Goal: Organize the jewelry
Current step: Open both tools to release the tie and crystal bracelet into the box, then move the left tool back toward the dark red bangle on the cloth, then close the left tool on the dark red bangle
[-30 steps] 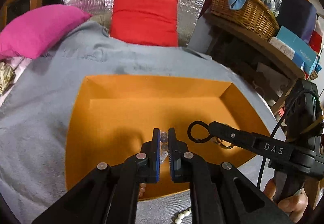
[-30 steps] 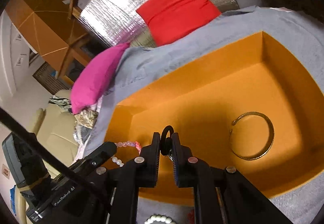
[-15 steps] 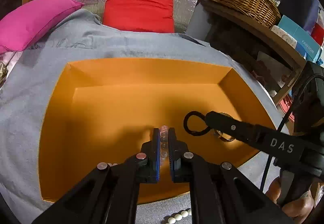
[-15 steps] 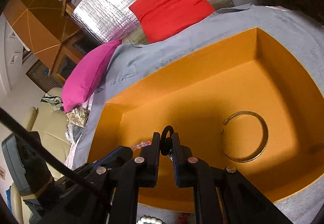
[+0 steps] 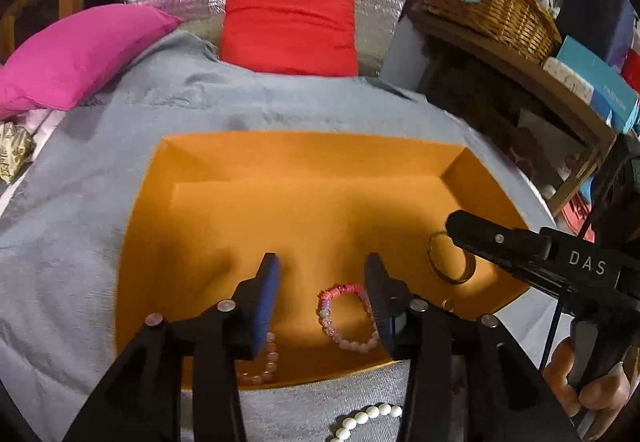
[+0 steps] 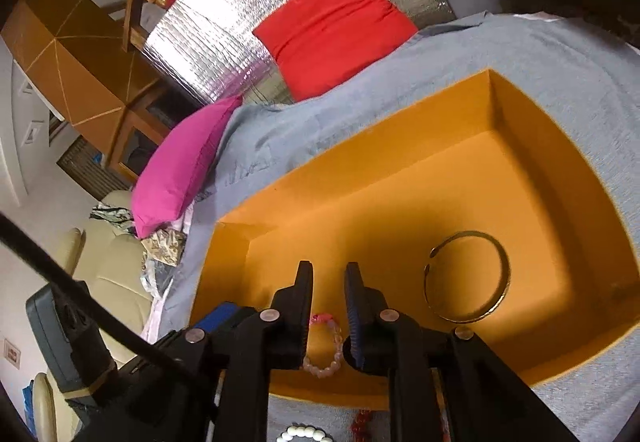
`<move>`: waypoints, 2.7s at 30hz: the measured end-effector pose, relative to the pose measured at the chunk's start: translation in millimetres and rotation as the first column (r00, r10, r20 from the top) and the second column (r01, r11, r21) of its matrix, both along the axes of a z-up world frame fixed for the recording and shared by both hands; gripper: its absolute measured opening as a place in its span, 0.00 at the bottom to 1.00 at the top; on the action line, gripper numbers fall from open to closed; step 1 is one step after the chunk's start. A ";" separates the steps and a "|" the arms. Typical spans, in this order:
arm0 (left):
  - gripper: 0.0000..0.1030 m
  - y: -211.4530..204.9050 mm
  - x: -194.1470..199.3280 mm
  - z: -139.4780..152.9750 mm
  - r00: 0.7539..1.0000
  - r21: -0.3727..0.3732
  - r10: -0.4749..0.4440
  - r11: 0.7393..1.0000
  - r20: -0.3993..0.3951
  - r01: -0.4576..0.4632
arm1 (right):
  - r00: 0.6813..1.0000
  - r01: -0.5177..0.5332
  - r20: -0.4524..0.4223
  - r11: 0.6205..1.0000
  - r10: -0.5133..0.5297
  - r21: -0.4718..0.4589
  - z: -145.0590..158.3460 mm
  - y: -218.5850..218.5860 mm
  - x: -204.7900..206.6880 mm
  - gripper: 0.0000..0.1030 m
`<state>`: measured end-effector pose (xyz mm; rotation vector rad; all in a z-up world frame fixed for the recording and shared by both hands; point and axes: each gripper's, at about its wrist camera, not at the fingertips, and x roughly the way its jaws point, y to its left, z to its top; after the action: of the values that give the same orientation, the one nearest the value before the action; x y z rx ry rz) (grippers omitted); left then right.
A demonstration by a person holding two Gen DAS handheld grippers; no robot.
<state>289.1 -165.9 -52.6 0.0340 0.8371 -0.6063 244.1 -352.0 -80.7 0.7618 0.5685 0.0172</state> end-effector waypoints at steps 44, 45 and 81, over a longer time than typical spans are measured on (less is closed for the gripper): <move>0.77 92.3 -142.3 -12.7 0.986 0.133 0.136 0.980 0.100 -0.149 | 0.996 0.087 0.016 0.991 -0.086 -0.105 3.6 -7.8 -185.1 0.53; 0.77 91.5 -143.3 -13.7 0.986 0.144 0.128 0.979 0.104 -0.142 | 0.997 0.076 0.005 0.991 -0.076 -0.113 2.0 -5.9 -183.2 0.53; 0.76 91.5 -151.3 -44.8 0.997 0.160 -0.056 0.985 -0.044 0.063 | 0.989 -0.067 -0.143 0.986 0.045 -0.152 -27.1 30.2 -138.9 0.54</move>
<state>137.8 -74.5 -97.4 0.1954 0.9245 -0.5958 105.2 -321.8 -107.8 0.5969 0.7157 -0.0281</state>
